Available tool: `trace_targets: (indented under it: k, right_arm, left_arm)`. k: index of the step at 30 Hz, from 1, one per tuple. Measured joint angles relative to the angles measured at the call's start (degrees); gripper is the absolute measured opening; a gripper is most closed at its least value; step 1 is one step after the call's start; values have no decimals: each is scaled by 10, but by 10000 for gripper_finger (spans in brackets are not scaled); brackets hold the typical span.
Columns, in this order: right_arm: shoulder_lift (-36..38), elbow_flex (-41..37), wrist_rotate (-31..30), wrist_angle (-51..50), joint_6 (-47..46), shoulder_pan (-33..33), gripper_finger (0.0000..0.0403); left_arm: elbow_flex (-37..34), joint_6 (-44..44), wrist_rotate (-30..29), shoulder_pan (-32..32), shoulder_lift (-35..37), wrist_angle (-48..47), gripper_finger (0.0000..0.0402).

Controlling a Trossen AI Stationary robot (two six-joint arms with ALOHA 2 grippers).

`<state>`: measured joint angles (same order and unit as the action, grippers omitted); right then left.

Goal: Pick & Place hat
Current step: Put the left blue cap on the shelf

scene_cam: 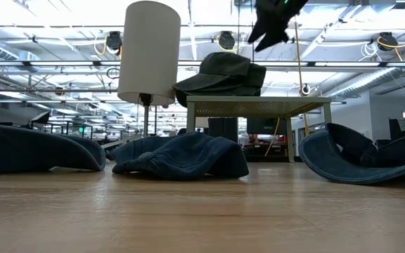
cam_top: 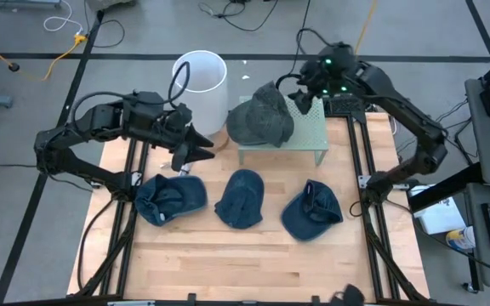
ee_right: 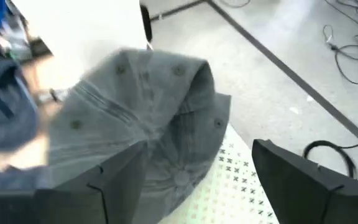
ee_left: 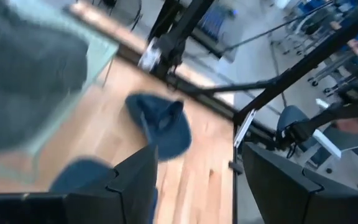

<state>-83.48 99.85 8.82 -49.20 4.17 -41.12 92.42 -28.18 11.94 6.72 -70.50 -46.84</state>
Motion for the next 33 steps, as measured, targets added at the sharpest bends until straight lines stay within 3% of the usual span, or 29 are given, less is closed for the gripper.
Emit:
trace_targets:
  k: [9, 15, 26, 33]
  right_arm:
    - [90, 0, 4, -39, -40, 20, 282]
    - [132, 0, 4, -42, -43, 62, 281]
    - [147, 0, 4, -43, -93, 132, 281]
    - [147, 0, 3, -43, -88, 174, 281]
  left_arm:
    - [0, -87, -1, -8, 0, -149, 239]
    - [0, -104, -26, -50, -19, -275, 239]
    - [0, -103, -88, -145, -124, -356, 239]
    - [0, -133, -165, -203, -210, -421, 239]
